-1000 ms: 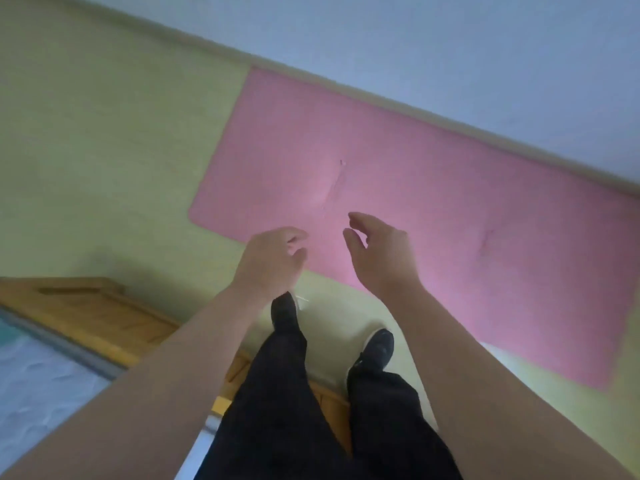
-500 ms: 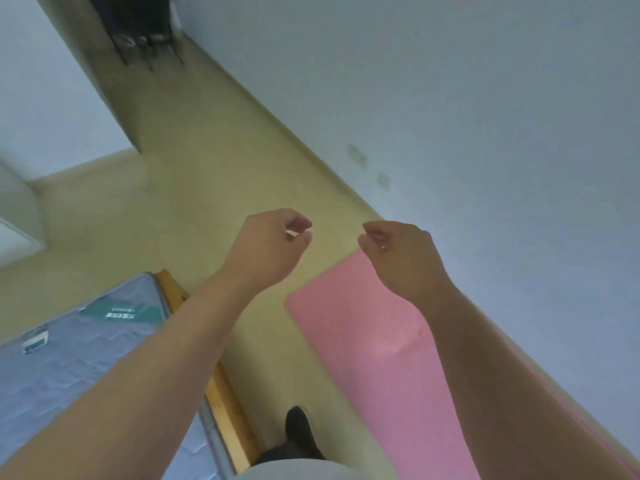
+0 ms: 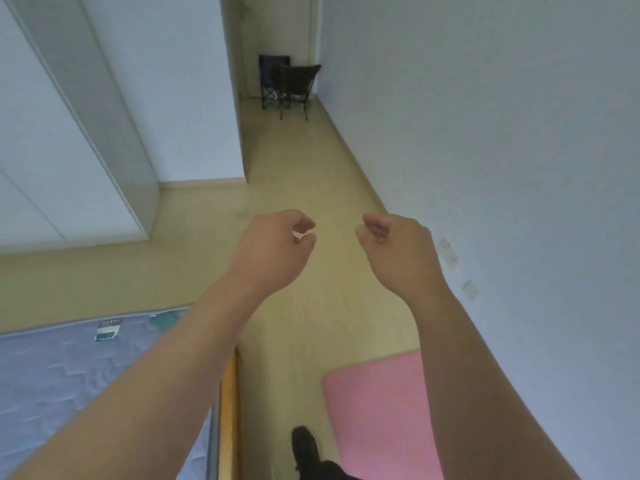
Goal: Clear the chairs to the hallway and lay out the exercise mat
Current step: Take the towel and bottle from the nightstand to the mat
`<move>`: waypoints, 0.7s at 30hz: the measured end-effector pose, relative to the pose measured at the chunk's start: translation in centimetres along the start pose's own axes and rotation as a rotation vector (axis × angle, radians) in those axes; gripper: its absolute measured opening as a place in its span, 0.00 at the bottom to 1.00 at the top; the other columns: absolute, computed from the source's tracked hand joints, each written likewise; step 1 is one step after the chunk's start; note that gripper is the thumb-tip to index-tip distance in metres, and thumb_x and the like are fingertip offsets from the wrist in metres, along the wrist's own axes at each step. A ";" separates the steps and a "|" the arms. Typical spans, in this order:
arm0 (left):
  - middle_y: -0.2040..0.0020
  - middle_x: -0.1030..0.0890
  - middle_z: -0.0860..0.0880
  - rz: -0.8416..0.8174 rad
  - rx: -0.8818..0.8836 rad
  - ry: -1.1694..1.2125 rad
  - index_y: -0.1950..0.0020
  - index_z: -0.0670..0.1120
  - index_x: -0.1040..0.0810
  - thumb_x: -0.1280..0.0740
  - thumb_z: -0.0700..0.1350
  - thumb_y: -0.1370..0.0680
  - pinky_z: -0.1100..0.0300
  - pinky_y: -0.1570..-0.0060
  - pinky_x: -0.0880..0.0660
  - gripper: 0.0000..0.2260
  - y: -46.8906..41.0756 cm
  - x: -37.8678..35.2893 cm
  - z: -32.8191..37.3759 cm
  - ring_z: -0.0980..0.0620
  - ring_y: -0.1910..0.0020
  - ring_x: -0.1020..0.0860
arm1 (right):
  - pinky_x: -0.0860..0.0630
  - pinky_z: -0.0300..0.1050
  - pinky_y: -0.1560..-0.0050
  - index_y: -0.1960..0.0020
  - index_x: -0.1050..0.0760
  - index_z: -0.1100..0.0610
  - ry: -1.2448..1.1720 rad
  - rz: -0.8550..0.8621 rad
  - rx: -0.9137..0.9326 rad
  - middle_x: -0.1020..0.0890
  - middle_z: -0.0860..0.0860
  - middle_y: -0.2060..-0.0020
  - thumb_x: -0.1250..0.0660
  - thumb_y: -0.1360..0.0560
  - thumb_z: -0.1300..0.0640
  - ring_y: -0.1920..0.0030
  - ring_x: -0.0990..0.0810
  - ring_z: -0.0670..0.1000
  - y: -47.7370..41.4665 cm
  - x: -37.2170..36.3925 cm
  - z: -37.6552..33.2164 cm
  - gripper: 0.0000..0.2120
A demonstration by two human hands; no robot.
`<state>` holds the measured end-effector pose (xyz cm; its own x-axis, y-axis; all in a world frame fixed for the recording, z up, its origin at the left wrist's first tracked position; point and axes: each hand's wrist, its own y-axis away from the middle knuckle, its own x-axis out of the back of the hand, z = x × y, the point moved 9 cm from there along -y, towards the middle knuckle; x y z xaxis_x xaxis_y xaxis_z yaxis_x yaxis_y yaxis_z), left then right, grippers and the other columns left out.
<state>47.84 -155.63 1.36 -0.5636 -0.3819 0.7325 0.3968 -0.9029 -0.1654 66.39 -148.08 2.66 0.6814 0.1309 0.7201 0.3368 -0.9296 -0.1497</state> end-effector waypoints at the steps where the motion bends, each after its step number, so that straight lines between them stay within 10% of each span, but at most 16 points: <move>1: 0.45 0.16 0.58 0.029 0.019 -0.010 0.40 0.52 0.17 0.33 0.50 0.20 0.65 0.50 0.27 0.10 -1.5 0.9 -0.8 0.59 0.54 0.19 | 0.31 0.34 0.40 0.33 0.21 0.52 0.000 -0.025 0.032 0.17 0.47 0.38 0.34 0.20 0.49 0.38 0.20 0.43 -2.1 -1.0 -0.9 0.17; 21: 0.49 0.16 0.61 0.352 0.271 -0.059 0.44 0.56 0.17 0.31 0.50 0.21 0.56 0.45 0.21 0.08 -24.3 13.2 -16.4 0.60 0.53 0.18 | 0.26 0.47 0.32 0.31 0.22 0.56 -0.050 -0.260 0.324 0.17 0.50 0.37 0.34 0.20 0.50 0.37 0.19 0.48 -32.3 -18.2 -13.4 0.19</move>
<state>18.88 -141.96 4.26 -0.3210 -0.6375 0.7003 0.7367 -0.6328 -0.2384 34.41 -125.01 3.50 0.5747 0.3715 0.7292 0.6836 -0.7077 -0.1782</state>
